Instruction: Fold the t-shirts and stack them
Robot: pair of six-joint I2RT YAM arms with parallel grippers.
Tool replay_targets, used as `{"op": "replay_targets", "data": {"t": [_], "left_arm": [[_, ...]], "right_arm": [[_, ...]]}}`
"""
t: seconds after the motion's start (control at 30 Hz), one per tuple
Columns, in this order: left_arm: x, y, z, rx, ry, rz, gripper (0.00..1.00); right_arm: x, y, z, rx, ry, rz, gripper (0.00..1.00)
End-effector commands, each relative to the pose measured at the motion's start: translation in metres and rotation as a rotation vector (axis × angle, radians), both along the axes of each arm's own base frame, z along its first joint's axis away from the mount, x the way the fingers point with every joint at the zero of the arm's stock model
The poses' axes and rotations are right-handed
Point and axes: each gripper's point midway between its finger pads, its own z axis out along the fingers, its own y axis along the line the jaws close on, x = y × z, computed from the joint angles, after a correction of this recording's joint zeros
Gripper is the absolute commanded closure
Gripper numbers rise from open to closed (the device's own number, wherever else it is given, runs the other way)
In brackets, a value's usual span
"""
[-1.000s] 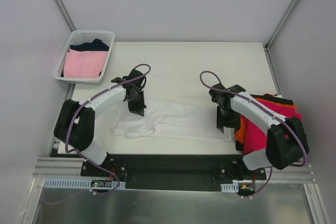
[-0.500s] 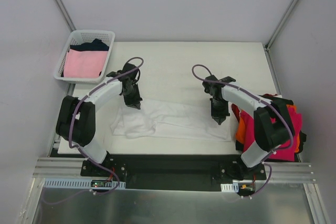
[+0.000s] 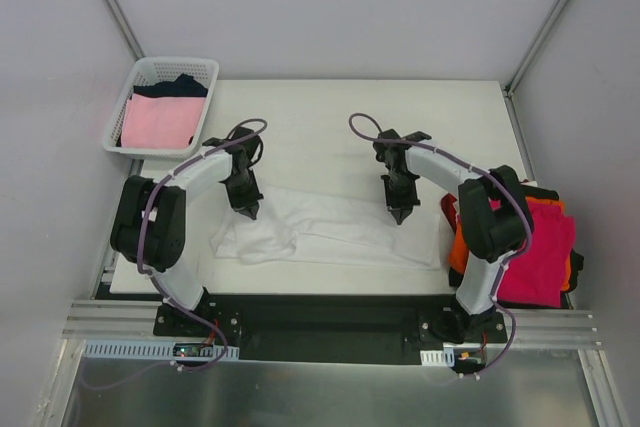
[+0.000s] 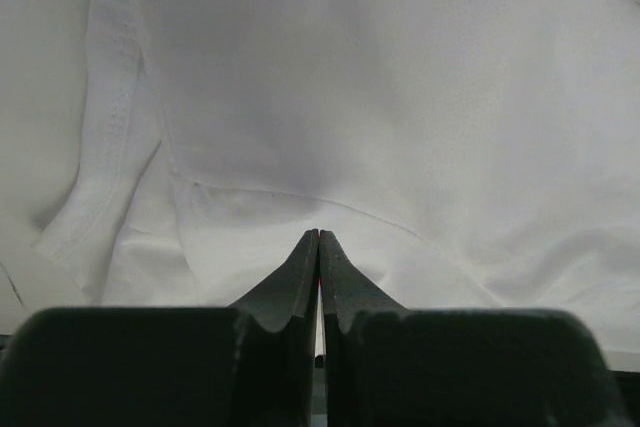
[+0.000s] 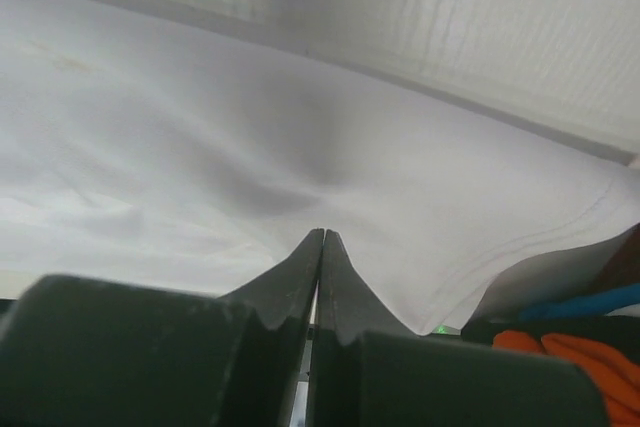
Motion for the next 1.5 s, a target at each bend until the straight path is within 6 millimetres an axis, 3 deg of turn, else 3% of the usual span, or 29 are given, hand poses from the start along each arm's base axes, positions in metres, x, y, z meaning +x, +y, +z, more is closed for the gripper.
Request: {"op": "replay_targets", "data": {"t": [0.0, 0.07, 0.1, 0.17, 0.2, 0.33, 0.5, 0.73, 0.9, 1.1, 1.47], "left_arm": [[0.010, 0.003, 0.004, 0.024, 0.019, 0.003, 1.00], [0.015, 0.005, 0.010, 0.039, -0.001, -0.002, 1.00], [0.014, 0.007, 0.013, 0.049, -0.003, -0.006, 0.93], [0.015, 0.013, 0.023, 0.070, -0.035, -0.018, 0.74], [0.014, 0.014, 0.025, 0.073, -0.041, -0.021, 0.55], [-0.003, 0.028, 0.032, 0.102, -0.055, -0.014, 0.23], [-0.007, 0.044, 0.027, 0.136, -0.040, 0.027, 0.22], [0.039, 0.068, 0.034, 0.213, -0.102, 0.057, 0.23], [0.078, 0.057, 0.031, 0.151, -0.164, 0.004, 0.28], [0.093, 0.049, 0.006, 0.105, -0.130, -0.024, 0.33], [0.113, 0.050, 0.000, 0.091, -0.155, -0.054, 0.35]], "right_arm": [[0.012, 0.006, 0.018, 0.027, -0.021, 0.029, 0.96], [0.013, 0.005, 0.020, 0.020, -0.024, 0.032, 0.96], [0.012, 0.004, 0.020, 0.018, -0.025, 0.032, 0.96], [0.008, 0.001, 0.017, 0.008, -0.018, 0.029, 0.96], [0.007, 0.001, 0.017, 0.010, -0.019, 0.029, 0.96], [-0.001, 0.001, 0.009, 0.023, 0.003, 0.023, 0.96], [0.000, 0.005, 0.005, 0.038, 0.015, 0.025, 0.95], [-0.001, 0.004, 0.006, 0.029, 0.022, 0.037, 0.96], [-0.007, -0.003, 0.007, 0.009, 0.029, 0.038, 0.95], [-0.011, -0.008, 0.008, -0.007, 0.030, 0.034, 0.96], [-0.007, -0.002, 0.007, 0.007, 0.041, 0.017, 0.96]]}}
